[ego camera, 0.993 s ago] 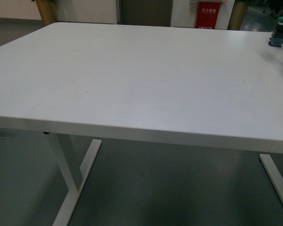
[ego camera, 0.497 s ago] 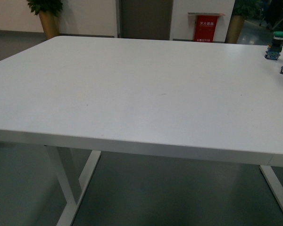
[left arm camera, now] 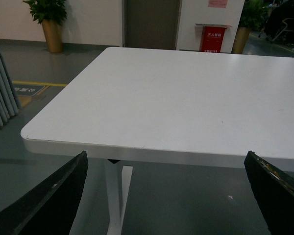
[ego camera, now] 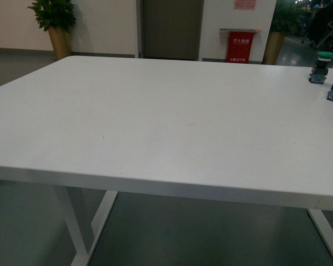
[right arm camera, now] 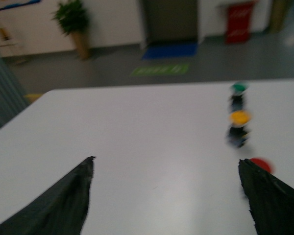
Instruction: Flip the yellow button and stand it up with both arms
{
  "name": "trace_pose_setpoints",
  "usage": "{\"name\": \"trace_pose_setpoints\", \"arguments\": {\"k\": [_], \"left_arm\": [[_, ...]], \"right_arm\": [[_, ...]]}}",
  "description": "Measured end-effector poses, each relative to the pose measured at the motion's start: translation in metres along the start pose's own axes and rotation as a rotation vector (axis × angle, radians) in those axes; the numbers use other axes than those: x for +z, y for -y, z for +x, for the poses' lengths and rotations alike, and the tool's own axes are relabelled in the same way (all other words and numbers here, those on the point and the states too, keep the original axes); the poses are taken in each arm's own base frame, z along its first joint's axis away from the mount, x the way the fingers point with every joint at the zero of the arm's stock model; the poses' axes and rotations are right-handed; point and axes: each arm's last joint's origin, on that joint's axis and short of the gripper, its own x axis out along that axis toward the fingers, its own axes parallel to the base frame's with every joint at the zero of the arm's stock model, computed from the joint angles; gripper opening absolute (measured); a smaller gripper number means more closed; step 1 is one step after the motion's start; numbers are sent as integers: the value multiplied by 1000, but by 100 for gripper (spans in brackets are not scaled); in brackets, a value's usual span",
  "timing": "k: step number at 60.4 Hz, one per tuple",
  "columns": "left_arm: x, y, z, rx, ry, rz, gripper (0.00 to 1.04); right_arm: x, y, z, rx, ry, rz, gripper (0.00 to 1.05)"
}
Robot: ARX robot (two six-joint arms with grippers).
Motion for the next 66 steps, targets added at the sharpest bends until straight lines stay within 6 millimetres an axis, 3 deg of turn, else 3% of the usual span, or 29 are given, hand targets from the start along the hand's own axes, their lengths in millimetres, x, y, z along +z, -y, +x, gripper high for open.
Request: {"name": "trace_pose_setpoints", "arguments": {"k": [7,17,24,42,66], "left_arm": [[0,0,0,0,0,0,99],[0,0,0,0,0,0,99],[0,0,0,0,0,0,99],[0,0,0,0,0,0,99],[0,0,0,0,0,0,99]], "right_arm": [[-41,-13,-26,-76,22,-54,51],[-79,-12,-33,-80,-11,-67,22],[-95,-12,-39,-79,-11,-71,3],[-127,-10,-51,-80,-11,-72,3],[-145,-10,-61,-80,-3,-73,3]]}}
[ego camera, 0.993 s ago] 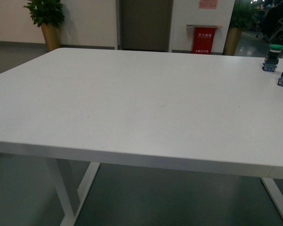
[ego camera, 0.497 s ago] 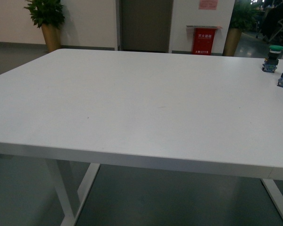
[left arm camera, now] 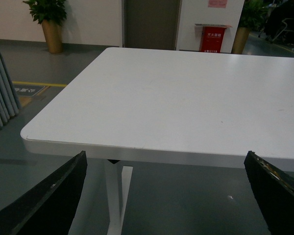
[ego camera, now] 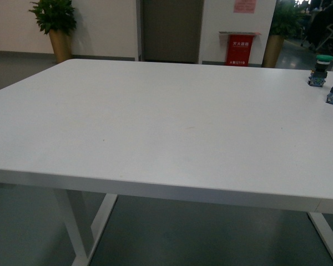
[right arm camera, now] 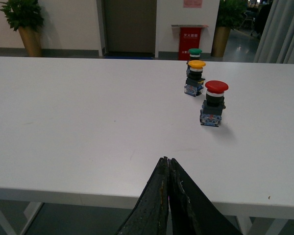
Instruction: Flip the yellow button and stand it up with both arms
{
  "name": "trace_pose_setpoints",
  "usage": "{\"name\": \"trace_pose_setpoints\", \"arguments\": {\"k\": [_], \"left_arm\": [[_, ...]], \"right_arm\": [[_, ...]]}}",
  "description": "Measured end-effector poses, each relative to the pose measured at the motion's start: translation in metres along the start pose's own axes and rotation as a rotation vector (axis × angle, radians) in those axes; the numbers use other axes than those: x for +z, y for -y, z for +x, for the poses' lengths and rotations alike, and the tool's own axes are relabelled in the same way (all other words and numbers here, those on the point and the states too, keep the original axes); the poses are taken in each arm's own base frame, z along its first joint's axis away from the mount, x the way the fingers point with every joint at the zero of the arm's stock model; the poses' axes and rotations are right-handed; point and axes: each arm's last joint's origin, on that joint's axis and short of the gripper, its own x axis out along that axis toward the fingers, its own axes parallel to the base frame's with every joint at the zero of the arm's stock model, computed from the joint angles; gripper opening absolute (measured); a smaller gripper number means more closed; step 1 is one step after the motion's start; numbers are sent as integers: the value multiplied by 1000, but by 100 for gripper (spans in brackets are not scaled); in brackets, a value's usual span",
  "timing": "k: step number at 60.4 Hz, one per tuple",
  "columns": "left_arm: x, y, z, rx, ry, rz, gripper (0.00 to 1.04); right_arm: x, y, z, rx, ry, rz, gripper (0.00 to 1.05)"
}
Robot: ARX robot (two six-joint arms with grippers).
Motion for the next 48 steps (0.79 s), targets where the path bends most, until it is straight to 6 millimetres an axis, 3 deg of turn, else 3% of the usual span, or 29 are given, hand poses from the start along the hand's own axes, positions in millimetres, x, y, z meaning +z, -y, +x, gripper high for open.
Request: {"name": "trace_pose_setpoints", "arguments": {"k": [25,31,48], "left_arm": [[0,0,0,0,0,0,99],[0,0,0,0,0,0,99],[0,0,0,0,0,0,99]], "right_arm": [[-11,0,-6,0,4,0,3],[-22,0,-14,1,-30,-1,3],[-19,0,-17,0,7,-1,3]]}}
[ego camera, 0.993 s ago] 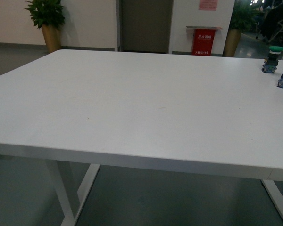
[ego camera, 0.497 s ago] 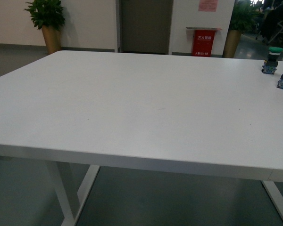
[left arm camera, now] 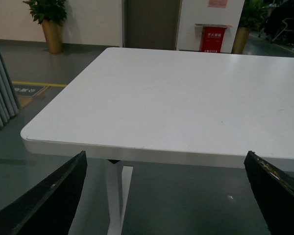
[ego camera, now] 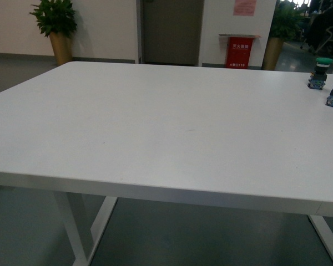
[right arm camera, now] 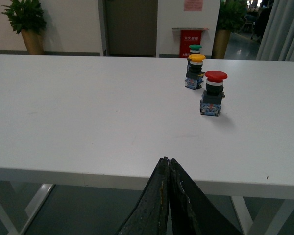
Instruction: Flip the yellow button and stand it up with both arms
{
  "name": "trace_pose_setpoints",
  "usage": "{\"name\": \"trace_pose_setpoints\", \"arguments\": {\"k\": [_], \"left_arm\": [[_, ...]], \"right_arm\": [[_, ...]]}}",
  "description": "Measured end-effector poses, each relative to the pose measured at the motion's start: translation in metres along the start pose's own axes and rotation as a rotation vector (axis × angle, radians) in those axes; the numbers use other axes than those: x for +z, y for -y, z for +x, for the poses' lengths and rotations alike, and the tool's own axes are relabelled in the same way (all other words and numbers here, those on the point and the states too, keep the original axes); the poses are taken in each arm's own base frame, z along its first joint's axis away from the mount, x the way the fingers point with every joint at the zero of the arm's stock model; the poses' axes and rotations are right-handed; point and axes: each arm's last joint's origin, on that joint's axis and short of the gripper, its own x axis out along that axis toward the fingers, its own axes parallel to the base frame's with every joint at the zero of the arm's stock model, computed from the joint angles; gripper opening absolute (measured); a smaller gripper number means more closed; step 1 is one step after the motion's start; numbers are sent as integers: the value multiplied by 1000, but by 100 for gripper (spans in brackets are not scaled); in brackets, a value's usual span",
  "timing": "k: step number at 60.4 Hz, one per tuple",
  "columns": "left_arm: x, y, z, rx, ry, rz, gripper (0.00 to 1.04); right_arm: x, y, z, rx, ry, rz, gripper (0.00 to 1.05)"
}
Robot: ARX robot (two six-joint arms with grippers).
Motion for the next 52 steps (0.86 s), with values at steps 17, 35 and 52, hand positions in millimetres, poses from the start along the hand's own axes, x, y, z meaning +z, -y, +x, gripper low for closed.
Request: {"name": "trace_pose_setpoints", "arguments": {"k": [17,35,52], "left_arm": [[0,0,0,0,0,0,99],[0,0,0,0,0,0,99],[0,0,0,0,0,0,99]], "right_arm": [[0,0,0,0,0,-1,45],[0,0,0,0,0,-1,93],[0,0,0,0,0,0,98]]}}
